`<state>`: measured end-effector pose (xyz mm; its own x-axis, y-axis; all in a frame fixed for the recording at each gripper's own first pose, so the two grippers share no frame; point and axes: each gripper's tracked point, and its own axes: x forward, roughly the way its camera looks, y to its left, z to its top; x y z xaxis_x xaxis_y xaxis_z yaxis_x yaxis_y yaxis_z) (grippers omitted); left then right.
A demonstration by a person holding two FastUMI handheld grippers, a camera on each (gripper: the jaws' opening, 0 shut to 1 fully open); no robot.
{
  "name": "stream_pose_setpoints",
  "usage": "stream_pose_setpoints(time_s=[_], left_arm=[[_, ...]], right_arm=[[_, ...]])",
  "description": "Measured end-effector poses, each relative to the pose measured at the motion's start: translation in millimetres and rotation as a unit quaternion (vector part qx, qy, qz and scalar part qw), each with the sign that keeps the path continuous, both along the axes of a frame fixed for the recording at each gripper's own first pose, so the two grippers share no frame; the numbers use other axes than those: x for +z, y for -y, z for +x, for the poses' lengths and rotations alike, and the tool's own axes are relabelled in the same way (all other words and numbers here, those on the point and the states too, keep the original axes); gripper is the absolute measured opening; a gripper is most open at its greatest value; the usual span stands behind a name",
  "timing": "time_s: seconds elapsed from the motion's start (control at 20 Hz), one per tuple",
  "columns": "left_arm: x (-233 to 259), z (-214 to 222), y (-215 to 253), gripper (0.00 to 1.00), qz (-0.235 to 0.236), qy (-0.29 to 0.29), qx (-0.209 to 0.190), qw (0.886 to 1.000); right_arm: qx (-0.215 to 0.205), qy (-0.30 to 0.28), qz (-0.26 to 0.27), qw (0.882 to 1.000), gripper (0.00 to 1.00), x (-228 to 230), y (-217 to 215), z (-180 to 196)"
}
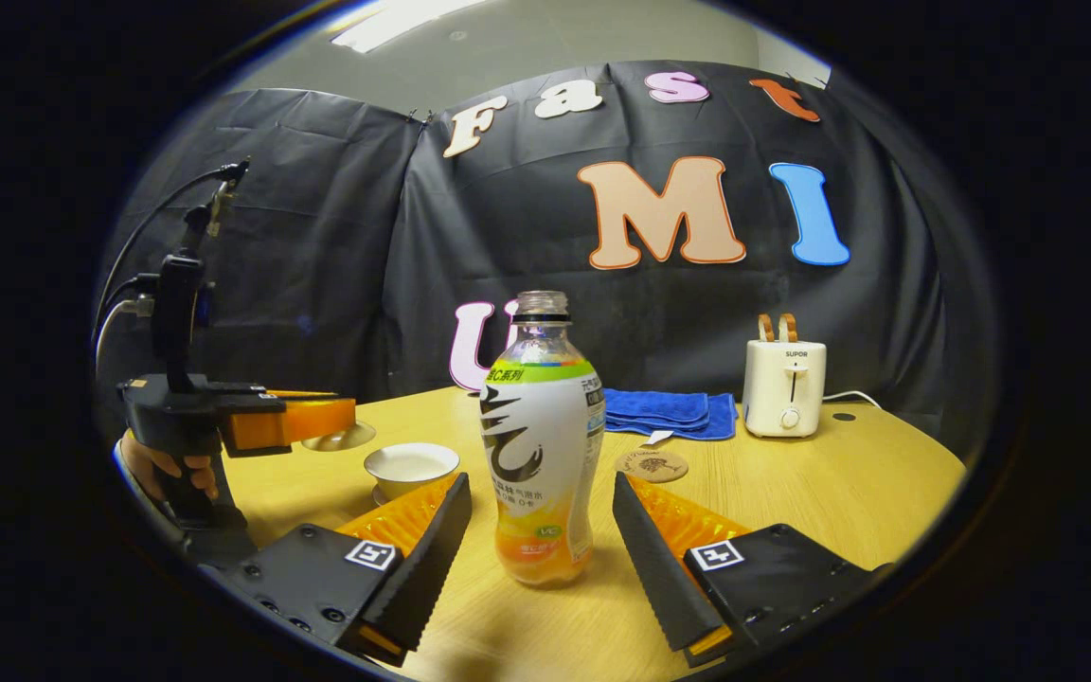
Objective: Open the teacup lid with one hand, grasp the water bottle and pour water into the teacup with the other hand; after pouring, place the water bottle on the coaster and then close the teacup lid.
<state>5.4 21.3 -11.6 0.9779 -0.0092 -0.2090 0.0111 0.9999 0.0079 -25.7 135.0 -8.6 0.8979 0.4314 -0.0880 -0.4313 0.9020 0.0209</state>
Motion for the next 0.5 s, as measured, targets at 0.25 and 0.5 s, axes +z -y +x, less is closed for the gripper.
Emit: stream_pose_setpoints(time_s=[0.25,0.5], left_arm=[[3.9,-1.5,-5.8,0.24,-0.003,0.007,0.005,1.0],[1.8,-3.3,-11.0,0.24,-0.008,0.006,0.009,1.0]], right_arm=[[-0.006,-0.01,0.0,1.0,0.96,-4.2,-9.2,16.0],[-0.011,-0.014,-0.006,1.0,0.74,-6.3,-11.2,19.3]])
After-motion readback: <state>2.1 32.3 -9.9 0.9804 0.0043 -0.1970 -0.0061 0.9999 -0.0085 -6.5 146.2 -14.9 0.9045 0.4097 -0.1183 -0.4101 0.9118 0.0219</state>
